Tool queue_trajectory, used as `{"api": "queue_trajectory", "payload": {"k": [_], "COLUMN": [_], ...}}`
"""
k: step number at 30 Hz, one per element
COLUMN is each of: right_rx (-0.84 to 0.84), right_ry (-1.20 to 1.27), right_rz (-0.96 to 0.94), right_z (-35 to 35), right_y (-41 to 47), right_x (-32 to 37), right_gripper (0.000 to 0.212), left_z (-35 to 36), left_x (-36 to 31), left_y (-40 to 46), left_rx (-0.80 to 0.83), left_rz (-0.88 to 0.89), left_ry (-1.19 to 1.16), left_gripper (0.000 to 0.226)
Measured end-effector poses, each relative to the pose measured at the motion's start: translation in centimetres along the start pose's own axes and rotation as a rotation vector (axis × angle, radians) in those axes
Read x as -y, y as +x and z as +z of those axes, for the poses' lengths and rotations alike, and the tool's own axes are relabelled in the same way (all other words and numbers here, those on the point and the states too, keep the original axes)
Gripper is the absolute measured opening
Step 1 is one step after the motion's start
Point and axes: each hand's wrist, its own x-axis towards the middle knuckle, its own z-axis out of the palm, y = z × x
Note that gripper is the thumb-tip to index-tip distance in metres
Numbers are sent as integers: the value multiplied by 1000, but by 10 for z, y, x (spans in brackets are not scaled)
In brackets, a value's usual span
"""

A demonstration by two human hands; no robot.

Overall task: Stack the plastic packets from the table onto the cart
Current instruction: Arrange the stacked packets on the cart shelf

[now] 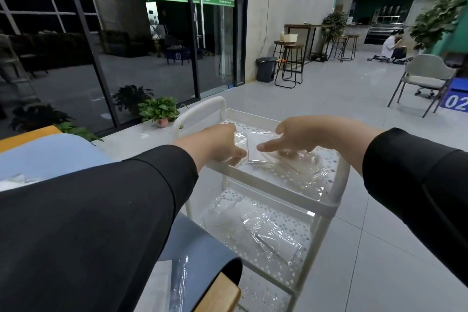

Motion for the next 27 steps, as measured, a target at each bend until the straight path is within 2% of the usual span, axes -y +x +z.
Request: {"api": "queue_trajectory", "payload": {"k": [2, 5, 9, 13, 17, 19, 21, 22, 24, 27], "right_rx": [-14, 10, 86, 95, 33, 29, 42, 42, 15, -83], "right_ry": [30, 9, -67, -181, -221, -197, -147, -121, -45, 117], "right_rz": [32, 75, 102, 124, 117, 122, 125, 121, 103, 112], "right_z": [-2, -2, 1, -1, -1, 1, 1, 0, -1, -6], "right_y": [4, 11, 15, 13, 18, 21, 21, 20, 17, 14], "right_x": [-5, -11, -4, 7, 12, 10, 9, 9, 8, 4], "right_gripper": [69, 54, 61, 72, 61, 61, 61, 60, 56, 45], "left_z": [-3, -2, 0, 0, 1, 1, -1, -2, -2, -4], "left_x": [-1, -3, -4, -6, -10, -13, -15, -17, -18, -21], "left_y": [1, 5, 10, 10, 3, -2, -5, -8, -7, -7], "left_rx": [-1, -12, -13, -14, -37, -45, -63, -71, -72, -92], "left_rz": [17, 46, 20, -29, -55, -56, -44, -29, -16, -80], "left_ry": [-16, -82, -108, -99, -203, -271, -394, -473, -601, -785], "left_gripper": [83, 84, 85, 73, 24, 22, 49, 51, 24, 13]}}
